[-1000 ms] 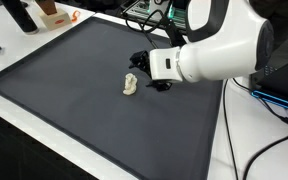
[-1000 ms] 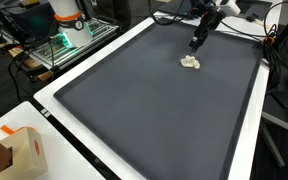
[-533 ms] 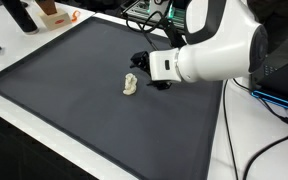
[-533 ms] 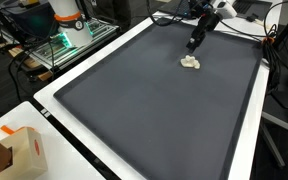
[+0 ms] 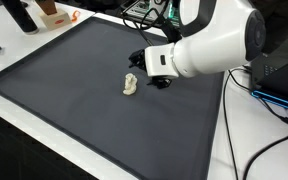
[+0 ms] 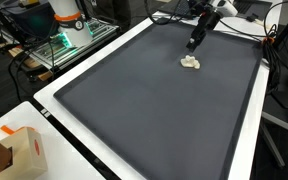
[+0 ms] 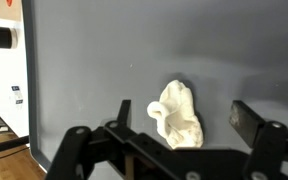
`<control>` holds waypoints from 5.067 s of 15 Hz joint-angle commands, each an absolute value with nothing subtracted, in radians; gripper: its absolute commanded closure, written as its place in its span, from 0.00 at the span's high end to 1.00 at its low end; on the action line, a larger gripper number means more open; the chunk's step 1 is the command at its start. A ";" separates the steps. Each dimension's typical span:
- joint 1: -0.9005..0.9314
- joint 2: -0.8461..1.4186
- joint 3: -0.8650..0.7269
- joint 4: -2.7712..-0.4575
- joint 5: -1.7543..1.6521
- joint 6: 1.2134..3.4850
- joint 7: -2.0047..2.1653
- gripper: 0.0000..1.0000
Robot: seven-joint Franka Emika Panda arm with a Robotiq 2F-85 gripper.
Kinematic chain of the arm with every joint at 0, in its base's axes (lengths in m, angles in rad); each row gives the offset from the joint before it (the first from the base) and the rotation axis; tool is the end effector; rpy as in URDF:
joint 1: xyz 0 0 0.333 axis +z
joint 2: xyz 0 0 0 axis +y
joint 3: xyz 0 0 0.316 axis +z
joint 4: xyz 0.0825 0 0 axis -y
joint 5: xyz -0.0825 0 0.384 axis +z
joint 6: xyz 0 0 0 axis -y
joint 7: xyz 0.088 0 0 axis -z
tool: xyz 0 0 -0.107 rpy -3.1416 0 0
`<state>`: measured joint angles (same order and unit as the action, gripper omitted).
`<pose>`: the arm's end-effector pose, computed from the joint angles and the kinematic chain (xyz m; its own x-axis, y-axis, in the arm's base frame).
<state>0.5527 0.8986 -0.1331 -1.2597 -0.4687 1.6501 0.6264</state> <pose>0.6468 0.2620 0.2021 0.9899 -0.0692 -0.1236 0.0312 -0.7446 0.6667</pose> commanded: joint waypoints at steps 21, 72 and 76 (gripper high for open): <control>0.224 0.502 0.012 -1.554 -0.080 1.987 0.456 1.00; 0.183 0.661 -0.015 -1.715 0.126 2.313 1.046 0.86; 0.183 0.668 -0.015 -1.712 0.130 2.314 1.049 0.52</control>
<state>0.1927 0.6620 -0.0235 -1.7014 0.1027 2.2928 1.0497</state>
